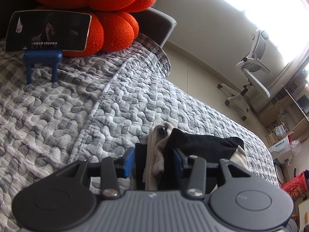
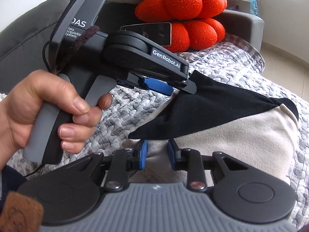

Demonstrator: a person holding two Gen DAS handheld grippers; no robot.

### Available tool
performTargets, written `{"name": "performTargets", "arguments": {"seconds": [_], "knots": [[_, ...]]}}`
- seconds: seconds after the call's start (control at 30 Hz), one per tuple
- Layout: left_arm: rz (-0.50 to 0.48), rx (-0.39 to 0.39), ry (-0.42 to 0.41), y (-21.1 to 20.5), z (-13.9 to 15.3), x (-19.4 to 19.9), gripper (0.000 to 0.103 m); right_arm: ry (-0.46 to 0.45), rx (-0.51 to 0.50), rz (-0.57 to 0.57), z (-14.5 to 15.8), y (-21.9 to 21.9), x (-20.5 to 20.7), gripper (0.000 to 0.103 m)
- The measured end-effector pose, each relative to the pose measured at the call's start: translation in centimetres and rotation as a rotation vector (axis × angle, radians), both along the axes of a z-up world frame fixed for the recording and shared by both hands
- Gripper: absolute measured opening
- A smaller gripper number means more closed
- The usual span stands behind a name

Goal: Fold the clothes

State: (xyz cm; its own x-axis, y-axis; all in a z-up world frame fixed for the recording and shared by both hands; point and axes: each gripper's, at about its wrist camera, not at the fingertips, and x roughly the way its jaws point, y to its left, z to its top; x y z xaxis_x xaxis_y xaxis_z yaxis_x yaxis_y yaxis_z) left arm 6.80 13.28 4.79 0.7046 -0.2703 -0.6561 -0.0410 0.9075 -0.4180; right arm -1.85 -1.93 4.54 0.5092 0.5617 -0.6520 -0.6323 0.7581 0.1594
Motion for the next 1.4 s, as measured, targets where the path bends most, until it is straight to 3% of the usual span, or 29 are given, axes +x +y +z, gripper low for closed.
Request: {"name": "performTargets", "arguments": {"seconds": [0.5,0.7,0.9,1.1,1.27,1.4], "knots": [[0.0,-0.007,-0.036,0.3,0.7,-0.5,0.045,-0.081,0.08,-0.044,1.4,-0.8,-0.5,0.03],[0.003,0.027,-0.035,0.2,0.6,-0.3,0.046,-0.006,0.032,-0.017,0.2,0.1,-0.1,0.03],[0.003,0.03,-0.037,0.1,0.5,0.1,0.046,-0.02,0.036,-0.009,0.2,0.0,-0.2,0.03],[-0.002,0.005,-0.067,0.4,1.2,-0.4,0.044,-0.074,0.102,-0.078,1.3,-1.3,-0.1,0.028],[-0.011,-0.026,-0.085,0.8,1.8,-1.3,0.044,-0.065,0.115,-0.135,1.4,-1.9,0.8,0.029],[-0.034,-0.043,-0.106,0.9,2.2,-2.0,0.044,-0.043,0.084,-0.148,0.8,-1.5,1.2,0.016]]}}
